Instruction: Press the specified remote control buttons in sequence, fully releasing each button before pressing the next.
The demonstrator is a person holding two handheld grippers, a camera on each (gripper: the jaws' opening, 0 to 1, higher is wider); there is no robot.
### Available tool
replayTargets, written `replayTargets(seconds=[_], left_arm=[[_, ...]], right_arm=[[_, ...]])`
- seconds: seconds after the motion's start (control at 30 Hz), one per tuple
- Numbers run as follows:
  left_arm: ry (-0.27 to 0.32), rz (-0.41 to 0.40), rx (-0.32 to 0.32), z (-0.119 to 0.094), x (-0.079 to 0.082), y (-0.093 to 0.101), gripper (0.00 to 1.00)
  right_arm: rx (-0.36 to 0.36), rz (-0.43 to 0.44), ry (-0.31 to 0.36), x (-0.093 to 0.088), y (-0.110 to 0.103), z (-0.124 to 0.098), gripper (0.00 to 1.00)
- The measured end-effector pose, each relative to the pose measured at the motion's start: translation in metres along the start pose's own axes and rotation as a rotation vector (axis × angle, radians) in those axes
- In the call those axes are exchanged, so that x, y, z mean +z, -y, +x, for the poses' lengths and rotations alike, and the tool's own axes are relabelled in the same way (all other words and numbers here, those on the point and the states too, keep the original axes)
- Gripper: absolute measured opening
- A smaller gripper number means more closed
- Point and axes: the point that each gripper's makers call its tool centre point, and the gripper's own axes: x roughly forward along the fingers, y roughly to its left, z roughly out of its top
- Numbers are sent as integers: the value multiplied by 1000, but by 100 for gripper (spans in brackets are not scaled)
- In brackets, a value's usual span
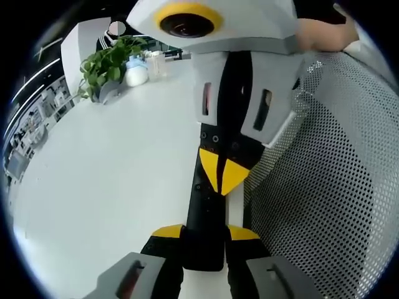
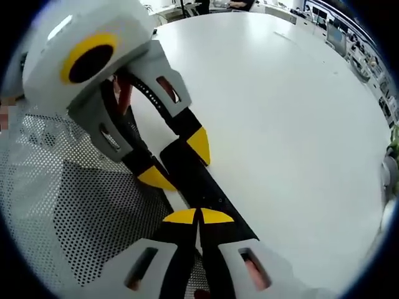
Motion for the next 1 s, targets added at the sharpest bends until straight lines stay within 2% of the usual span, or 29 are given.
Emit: replayTargets(seconds=[0.27, 0.43, 1.0], left_arm=[[1, -1, 0, -1, 0, 0, 25], [3, 0, 0, -1, 0, 0, 25], [5, 14, -17, 1, 2, 7, 24]], right_arm=[[5, 5, -9, 0, -1, 0, 0], [16, 17, 14, 5, -3, -1, 0], [-37, -56, 29, 11, 1, 0, 0]])
